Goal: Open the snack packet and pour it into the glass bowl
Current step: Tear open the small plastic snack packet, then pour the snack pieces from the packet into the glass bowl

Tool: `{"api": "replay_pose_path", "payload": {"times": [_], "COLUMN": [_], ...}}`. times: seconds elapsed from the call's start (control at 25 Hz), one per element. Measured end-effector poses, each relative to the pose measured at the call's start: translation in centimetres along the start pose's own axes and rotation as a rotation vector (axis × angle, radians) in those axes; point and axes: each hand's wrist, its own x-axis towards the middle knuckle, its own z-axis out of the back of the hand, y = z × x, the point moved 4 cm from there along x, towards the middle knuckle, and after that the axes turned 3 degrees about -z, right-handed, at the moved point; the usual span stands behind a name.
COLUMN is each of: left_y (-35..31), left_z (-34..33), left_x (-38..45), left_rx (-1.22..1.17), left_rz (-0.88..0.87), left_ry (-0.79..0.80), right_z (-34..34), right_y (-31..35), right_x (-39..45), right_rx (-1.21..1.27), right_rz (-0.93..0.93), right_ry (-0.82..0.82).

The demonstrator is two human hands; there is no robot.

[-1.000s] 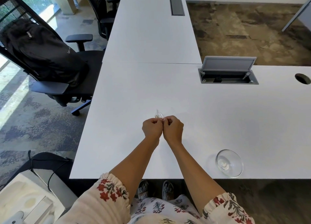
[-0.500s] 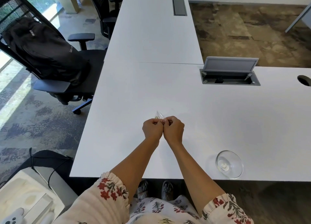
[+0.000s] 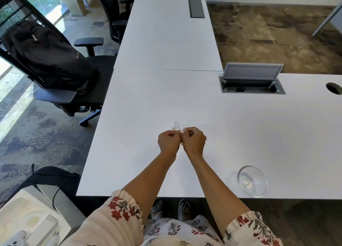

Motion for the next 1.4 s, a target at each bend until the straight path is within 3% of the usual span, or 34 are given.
{"api": "replay_pose_path", "payload": {"times": [0.12, 0.36, 0.76, 1.04, 1.2, 1.4], "left_y": [-0.6, -1.6, -2.0, -4.6, -5.1, -5.6], "left_z": [0.2, 0.5, -0.1, -3.0, -4.4, -6.7], "left_x": [-0.1, 0.3, 1.6, -0.2, -0.7, -2.1], "left_rx": [-0.02, 0.171, 0.503, 0.739, 0.797, 0.657], "left_rz": [-0.001, -0.069, -0.134, -0.268, -0.305, -0.217], "left_ry": [0.005, 0.042, 0.055, 0.146, 0.219, 0.374], "right_z": [0.3, 2.0, 5.3, 6.4, 5.5, 4.6], "right_y": [-0.2, -0.2, -2.6, -5.1, -7.9, -9.9], "right_x": [0.5, 1.4, 2.9, 2.7, 2.8, 2.3], "right_rx": [0.003, -0.17, -0.203, 0.152, 0.424, 0.752], "right_rz": [0.01, 0.113, 0.019, -0.066, -0.429, -0.661], "right_ry": [0.021, 0.053, -0.025, 0.061, 0.103, 0.437]}}
